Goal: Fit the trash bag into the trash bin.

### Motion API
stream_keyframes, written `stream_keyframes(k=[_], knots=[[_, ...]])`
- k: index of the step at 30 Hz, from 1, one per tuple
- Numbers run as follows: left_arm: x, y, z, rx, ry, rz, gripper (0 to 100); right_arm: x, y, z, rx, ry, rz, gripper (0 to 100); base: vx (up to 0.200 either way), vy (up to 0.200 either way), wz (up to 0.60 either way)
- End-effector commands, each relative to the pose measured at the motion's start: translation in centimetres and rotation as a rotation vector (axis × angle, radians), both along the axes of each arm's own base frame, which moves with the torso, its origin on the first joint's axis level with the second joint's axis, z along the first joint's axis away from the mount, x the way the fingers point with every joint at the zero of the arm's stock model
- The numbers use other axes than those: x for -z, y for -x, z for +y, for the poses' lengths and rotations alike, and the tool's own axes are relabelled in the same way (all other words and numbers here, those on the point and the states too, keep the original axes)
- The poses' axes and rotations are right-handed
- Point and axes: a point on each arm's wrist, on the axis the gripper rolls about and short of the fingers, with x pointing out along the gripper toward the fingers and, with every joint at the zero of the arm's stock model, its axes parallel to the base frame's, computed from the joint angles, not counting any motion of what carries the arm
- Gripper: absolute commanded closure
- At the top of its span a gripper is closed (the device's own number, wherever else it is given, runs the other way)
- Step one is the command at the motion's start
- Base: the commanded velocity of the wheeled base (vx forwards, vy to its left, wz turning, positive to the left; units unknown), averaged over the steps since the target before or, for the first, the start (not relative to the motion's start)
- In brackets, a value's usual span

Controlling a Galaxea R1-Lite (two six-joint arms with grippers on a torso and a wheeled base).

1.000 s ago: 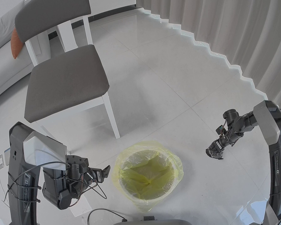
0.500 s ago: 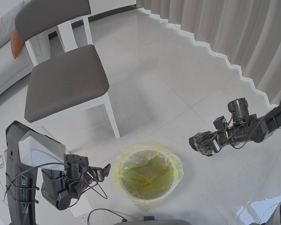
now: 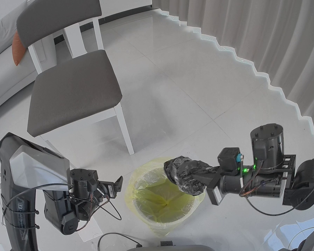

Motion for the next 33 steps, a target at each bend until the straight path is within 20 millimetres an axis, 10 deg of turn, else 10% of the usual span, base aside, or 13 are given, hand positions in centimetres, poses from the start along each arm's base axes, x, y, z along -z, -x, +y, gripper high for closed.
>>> stream_keyframes(k=[1, 17, 33], knots=[[-2.8, -0.4, 0.1, -0.016, 0.045, -0.106, 0, 3.4, 1.5, 2.8, -0.052, 0.037, 0.04, 100, 0.0, 0.0, 0.0], [-6.0, 0.0, 1.0, -0.088, 0.082, -0.206, 0, 12.2, -3.0, 5.1, -0.007, 0.092, 0.107, 100, 0.0, 0.0, 0.0], [-5.6, 0.4, 1.2, -0.089, 0.08, -0.182, 0, 15.1, -6.2, 5.2, 0.013, 0.227, 0.191, 100, 0.0, 0.0, 0.0]])
